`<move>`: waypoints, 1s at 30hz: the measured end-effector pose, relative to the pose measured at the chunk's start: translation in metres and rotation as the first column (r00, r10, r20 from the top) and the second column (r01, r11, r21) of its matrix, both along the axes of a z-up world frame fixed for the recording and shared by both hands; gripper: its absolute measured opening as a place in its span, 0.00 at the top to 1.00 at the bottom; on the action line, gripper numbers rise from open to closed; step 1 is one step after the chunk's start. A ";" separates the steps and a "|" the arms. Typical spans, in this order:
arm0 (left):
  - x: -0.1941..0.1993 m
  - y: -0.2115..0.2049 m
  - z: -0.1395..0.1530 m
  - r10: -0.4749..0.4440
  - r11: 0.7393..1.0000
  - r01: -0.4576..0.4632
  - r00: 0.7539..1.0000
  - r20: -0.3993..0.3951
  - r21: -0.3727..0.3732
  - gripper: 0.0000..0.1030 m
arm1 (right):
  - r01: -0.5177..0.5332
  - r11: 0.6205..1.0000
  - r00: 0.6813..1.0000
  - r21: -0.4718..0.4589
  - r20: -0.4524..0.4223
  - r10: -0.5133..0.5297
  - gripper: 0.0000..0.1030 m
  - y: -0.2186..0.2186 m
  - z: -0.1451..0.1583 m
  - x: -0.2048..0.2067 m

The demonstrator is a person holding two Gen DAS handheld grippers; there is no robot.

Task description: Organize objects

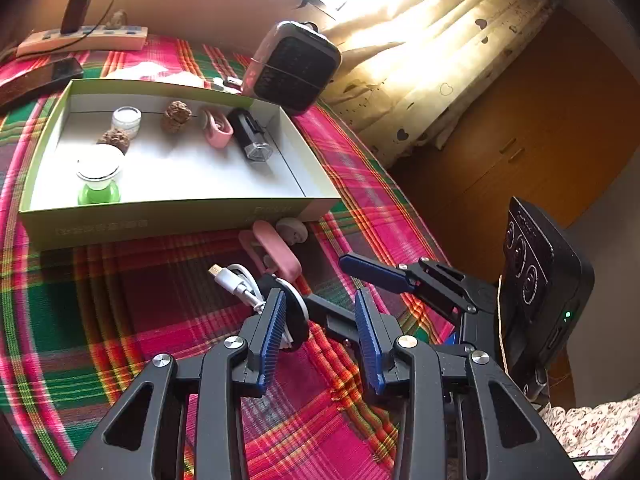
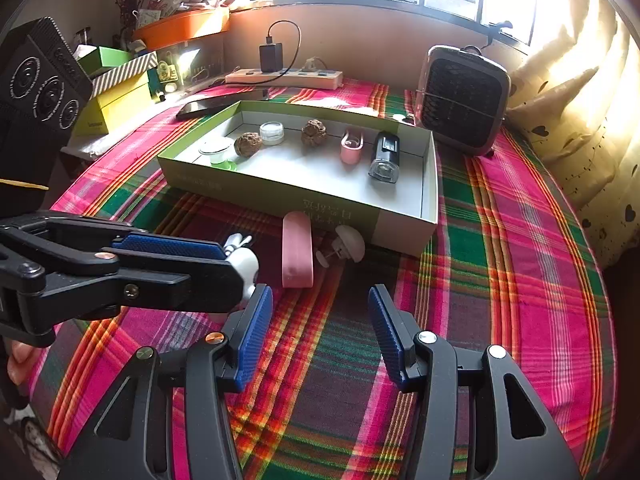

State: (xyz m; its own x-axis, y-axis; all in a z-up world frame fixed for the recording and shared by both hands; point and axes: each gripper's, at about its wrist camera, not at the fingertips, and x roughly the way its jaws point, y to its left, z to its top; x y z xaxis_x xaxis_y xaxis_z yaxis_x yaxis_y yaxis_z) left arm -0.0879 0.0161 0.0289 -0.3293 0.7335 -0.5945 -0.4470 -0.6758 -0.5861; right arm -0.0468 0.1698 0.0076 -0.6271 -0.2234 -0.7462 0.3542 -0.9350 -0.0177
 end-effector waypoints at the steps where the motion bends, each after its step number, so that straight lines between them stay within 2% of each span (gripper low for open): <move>1: -0.001 0.002 -0.001 -0.002 1.000 0.002 1.000 -0.003 0.001 0.68 | 0.001 1.000 1.000 -0.007 0.004 -0.001 0.50 0.001 0.000 0.001; 8: -0.006 -0.001 0.000 0.030 1.000 -0.030 1.000 0.008 0.000 0.68 | -0.004 0.998 1.000 -0.060 0.014 0.005 0.50 0.004 0.001 0.006; 12: -0.012 -0.017 0.002 0.102 0.994 -0.102 0.995 0.014 0.028 0.68 | 0.017 0.999 1.000 -0.051 0.021 -0.016 0.50 0.004 -0.001 0.006; 16: -0.020 -0.023 -0.002 0.141 0.990 -0.141 0.990 0.030 0.015 0.68 | 0.042 0.999 0.999 -0.031 0.020 -0.042 0.50 0.005 -0.002 0.005; 22: -0.023 -0.021 -0.015 0.142 0.990 -0.142 0.987 0.070 -0.008 0.68 | 0.057 0.996 0.998 -0.074 -0.009 -0.058 0.50 0.011 0.007 0.010; 26: -0.024 -0.025 -0.016 0.160 0.987 -0.159 0.985 0.069 -0.014 0.68 | 0.053 0.991 0.996 -0.119 -0.060 -0.061 0.50 0.011 0.016 0.015; 30: -0.025 -0.030 -0.017 0.177 0.984 -0.176 0.981 0.075 -0.013 0.68 | 0.000 0.998 0.996 -0.070 -0.085 -0.006 0.50 -0.008 0.018 0.015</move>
State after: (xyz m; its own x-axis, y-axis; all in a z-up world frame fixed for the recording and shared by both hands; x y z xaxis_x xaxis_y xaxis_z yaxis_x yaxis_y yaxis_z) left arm -0.1125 -0.0136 0.0119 -0.4076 0.6638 -0.6270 -0.2751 -0.7440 -0.6089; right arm -0.0317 0.1618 0.0258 -0.6881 -0.2715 -0.6729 0.3516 -0.9360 0.0180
